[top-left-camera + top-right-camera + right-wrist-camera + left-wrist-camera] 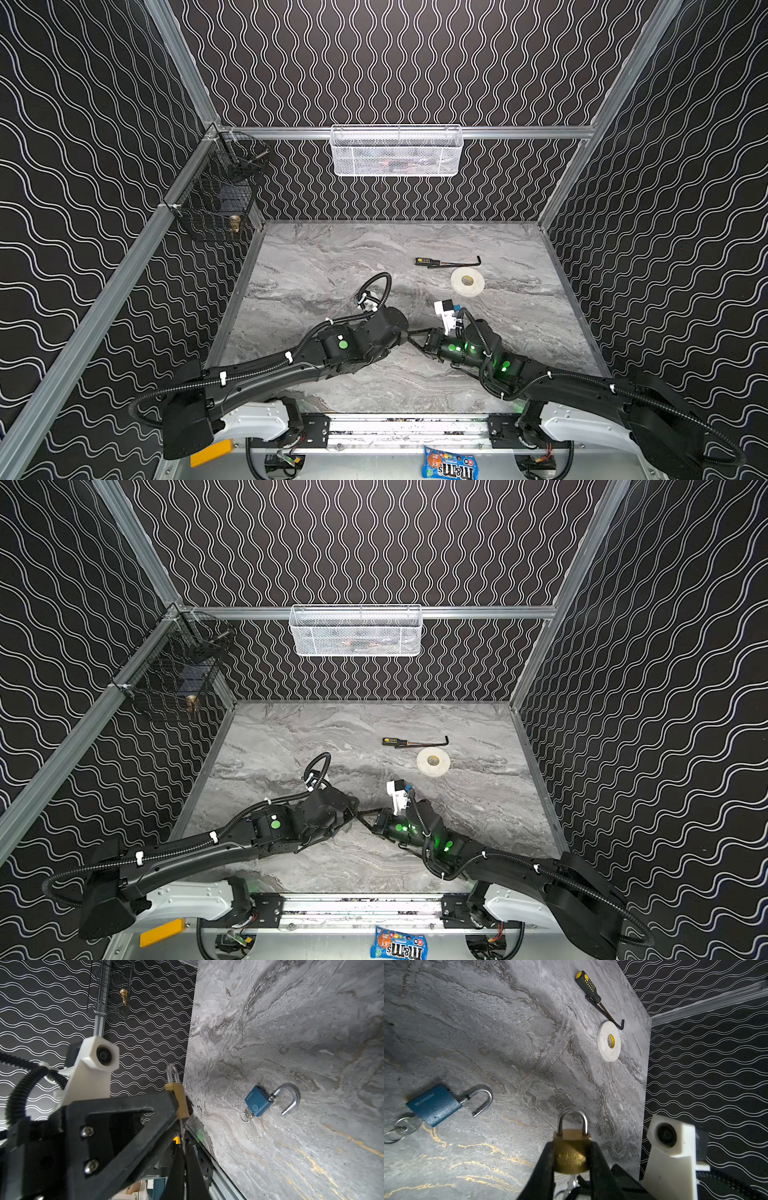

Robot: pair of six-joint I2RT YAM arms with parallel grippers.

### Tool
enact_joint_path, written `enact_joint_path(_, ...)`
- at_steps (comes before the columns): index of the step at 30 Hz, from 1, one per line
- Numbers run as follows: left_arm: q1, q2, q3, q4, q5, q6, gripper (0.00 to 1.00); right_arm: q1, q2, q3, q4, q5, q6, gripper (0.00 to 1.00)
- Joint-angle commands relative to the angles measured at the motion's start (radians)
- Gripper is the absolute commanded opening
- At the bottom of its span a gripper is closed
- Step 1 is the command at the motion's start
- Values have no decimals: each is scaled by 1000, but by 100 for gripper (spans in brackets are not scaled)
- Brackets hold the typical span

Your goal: Unlock with the key

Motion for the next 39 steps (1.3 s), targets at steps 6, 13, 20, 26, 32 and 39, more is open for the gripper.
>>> enact_joint_path(6, -3, 5, 43, -77, 79, 69, 0, -21, -24, 44, 138, -32, -55, 0)
enact_joint_path(13, -3, -27, 6, -48, 67, 58, 0, -55, -98, 58, 10, -38, -76, 0)
enact_joint_path(20, -3, -25, 14, -25, 59, 39, 0, -44, -94, 81, -43, -62, -101, 0)
enact_joint_path(26, -3, -33, 15, 17, 63, 37, 0, -45, -105, 39, 56, -17, -64, 0)
enact_joint_path(32, -2, -52, -7, 94, 81, 61, 0, -44, -46, 41, 176, -110, 27, 0)
enact_joint_path(39, -3, -66, 0, 91, 88, 76, 0, -56, -69, 57, 178, -99, 48, 0)
